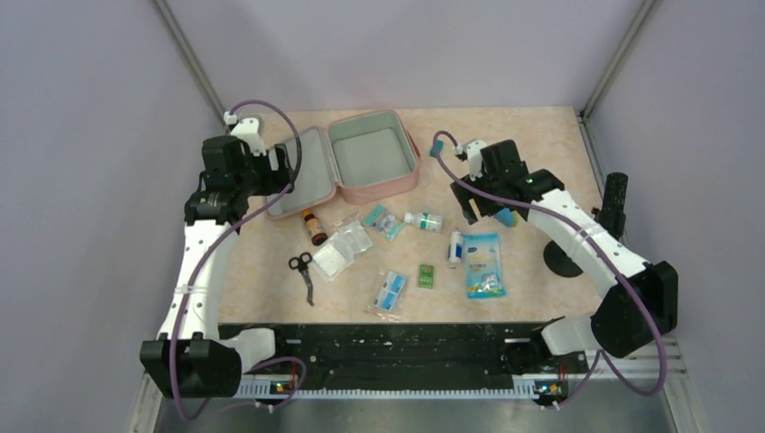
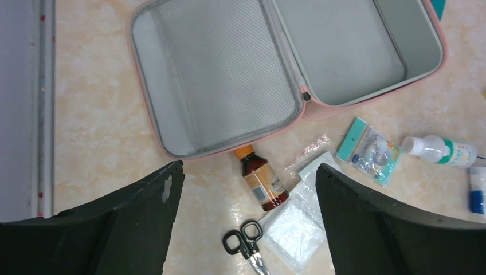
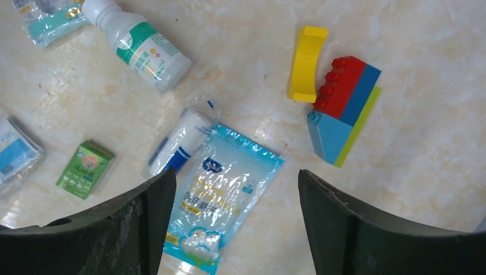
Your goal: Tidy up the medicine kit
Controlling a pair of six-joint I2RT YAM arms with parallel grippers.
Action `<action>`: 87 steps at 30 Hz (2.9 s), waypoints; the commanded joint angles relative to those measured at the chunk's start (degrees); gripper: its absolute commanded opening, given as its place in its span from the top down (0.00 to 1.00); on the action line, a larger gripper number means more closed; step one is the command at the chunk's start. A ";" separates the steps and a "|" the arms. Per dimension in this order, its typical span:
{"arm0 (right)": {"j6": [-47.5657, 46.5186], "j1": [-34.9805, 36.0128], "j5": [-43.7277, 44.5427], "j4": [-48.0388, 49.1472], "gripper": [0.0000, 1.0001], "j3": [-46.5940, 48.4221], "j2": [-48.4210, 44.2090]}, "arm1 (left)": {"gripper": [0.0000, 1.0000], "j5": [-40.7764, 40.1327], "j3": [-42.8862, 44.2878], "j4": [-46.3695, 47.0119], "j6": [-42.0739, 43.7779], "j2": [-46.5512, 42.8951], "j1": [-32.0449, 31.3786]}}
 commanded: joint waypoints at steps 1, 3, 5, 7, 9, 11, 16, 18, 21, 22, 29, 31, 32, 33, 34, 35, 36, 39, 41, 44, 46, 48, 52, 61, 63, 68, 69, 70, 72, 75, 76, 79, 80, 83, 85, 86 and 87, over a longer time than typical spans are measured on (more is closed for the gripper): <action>11.52 2.08 4.07 2.28 0.24 -0.49 2.14 | 0.11 4.16 -2.86 4.64 -3.61 -1.81 -0.02; 15.92 2.11 4.68 2.01 0.25 -1.30 3.60 | 0.13 4.25 -4.52 5.78 -4.62 -2.56 -0.02; 18.71 2.11 5.49 1.27 0.26 -2.31 4.81 | 0.14 4.82 -5.54 5.83 -5.29 -2.87 0.00; 21.18 2.10 7.01 0.17 0.29 -3.35 5.26 | 0.14 5.47 -6.45 5.86 -5.54 -3.23 -0.02; 22.69 2.11 7.87 -1.36 0.31 -4.34 5.46 | 0.15 5.46 -7.17 5.98 -5.56 -3.70 -0.05; 24.53 2.13 9.15 -2.46 0.34 -5.57 5.65 | 0.15 5.43 -7.87 6.25 -5.49 -4.03 0.07; 28.04 1.03 9.58 -3.43 0.32 -9.44 6.25 | 0.16 5.36 -9.12 5.82 -6.12 -3.86 0.17; 28.96 -0.52 7.82 -3.52 0.31 -11.20 6.70 | 0.17 5.49 -9.64 5.14 -6.97 -3.33 0.10; 29.90 -3.00 6.97 -3.66 0.33 -13.42 7.47 | 0.18 6.17 -10.78 5.06 -7.76 -3.20 0.06; 30.24 -3.81 6.76 -3.59 0.35 -13.79 7.78 | 0.18 6.42 -11.05 5.14 -7.83 -3.08 0.11; 30.11 -4.93 3.85 -0.97 0.46 -16.43 10.20 | 0.19 6.49 -10.03 5.51 -7.21 -2.35 0.47; 29.28 -4.99 2.29 0.07 0.49 -16.92 11.15 | 0.19 6.36 -10.00 5.95 -7.08 -2.38 0.59; 28.76 -5.02 1.49 0.64 0.52 -17.05 11.70 | 0.19 6.47 -10.06 6.14 -7.12 -2.45 0.72; 28.44 -5.03 0.93 1.05 0.54 -17.14 12.10 | 0.19 6.57 -10.13 6.20 -7.16 -2.49 0.78; 28.23 -5.09 0.60 1.44 0.56 -17.14 12.42 | 0.19 6.62 -10.28 6.32 -7.14 -2.63 0.83; 28.10 -5.11 0.59 1.79 0.59 -17.24 12.70 | 0.19 6.67 -10.40 6.32 -7.14 -2.77 0.88; 28.04 -5.25 0.60 1.93 0.63 -17.25 12.82 | 0.19 6.75 -10.60 6.35 -7.14 -2.86 0.91; 27.88 -6.28 -0.08 2.01 0.80 -17.10 12.44 | 0.19 7.25 -11.17 6.38 -7.63 -2.92 0.91; 27.51 -7.06 -0.26 1.06 0.92 -16.34 11.23 | 0.19 8.05 -11.39 6.62 -8.21 -2.87 0.92; 26.51 -7.48 -0.63 -1.29 1.00 -13.25 7.44 | 0.18 10.74 -10.96 7.06 -9.25 -2.30 0.89; 26.18 -7.50 -1.12 -2.26 1.00 -10.64 4.24 | 0.17 13.92 -10.12 7.74 -9.66 -1.51 0.83; 25.82 -7.53 -3.43 -2.72 1.00 -7.98 2.15 | 0.18 16.54 -8.84 8.31 -9.93 -0.54 0.52; 24.16 -7.48 -4.47 -2.91 1.00 -3.56 0.21 | 0.19 20.94 -6.21 9.51 -10.03 1.87 -0.72; 24.36 -6.57 -12.38 4.27 1.00 9.90 5.51 | 0.19 18.56 -0.57 9.60 -8.85 7.93 -5.84; 24.32 -5.54 -12.76 6.28 1.00 14.37 8.39 | 0.19 17.22 1.55 8.59 -8.21 9.59 -5.85; 28.45 -3.63 -12.18 10.45 1.00 25.66 17.77 | 0.21 13.91 4.56 6.90 -6.92 11.03 -5.85; 28.83 -3.16 -12.71 10.97 1.00 28.07 19.84 | 0.24 13.49 4.97 6.33 -6.25 10.56 -5.85; 28.56 -2.62 -14.16 11.45 1.00 30.93 21.90 | 0.26 12.46 5.41 5.70 -5.54 9.77 -5.85; 28.80 -2.19 -17.01 11.95 1.00 37.01 26.44 | 0.26 11.39 5.52 5.04 -3.17 7.42 -5.85; 38.31 -2.16 -16.03 12.31 1.00 44.48 32.74 | 0.23 10.09 5.93 2.05 4.59 4.61 -5.85; 41.73 -2.14 -16.56 12.85 1.00 47.24 34.99 | 0.23 8.56 6.29 0.39 8.07 4.04 -5.85; 49.83 -0.55 -13.65 13.02 1.00 54.62 41.37 | 0.23 2.58 7.20 -3.85 14.65 3.15 -5.85; 51.49 0.02 -12.40 12.78 1.00 57.16 43.32 | 0.24 -0.69 6.76 -4.07 15.34 2.51 -5.85; 57.53 1.72 -7.09 11.28 1.00 64.08 49.53 | 0.24 -7.17 5.65 -3.96 17.87 0.18 -5.85; 60.96 2.82 -6.00 11.39 1.00 67.75 53.00 | 0.23 -7.65 5.47 -4.80 19.26 -1.15 -5.85; 62.16 3.36 -5.75 11.37 1.00 69.26 54.66 | 0.23 -7.68 5.47 -5.46 19.71 -1.69 -5.85; 63.75 3.99 -5.35 11.46 1.00 69.93 55.96 | 0.23 -9.35 5.59 -6.28 19.95 -1.96 -5.85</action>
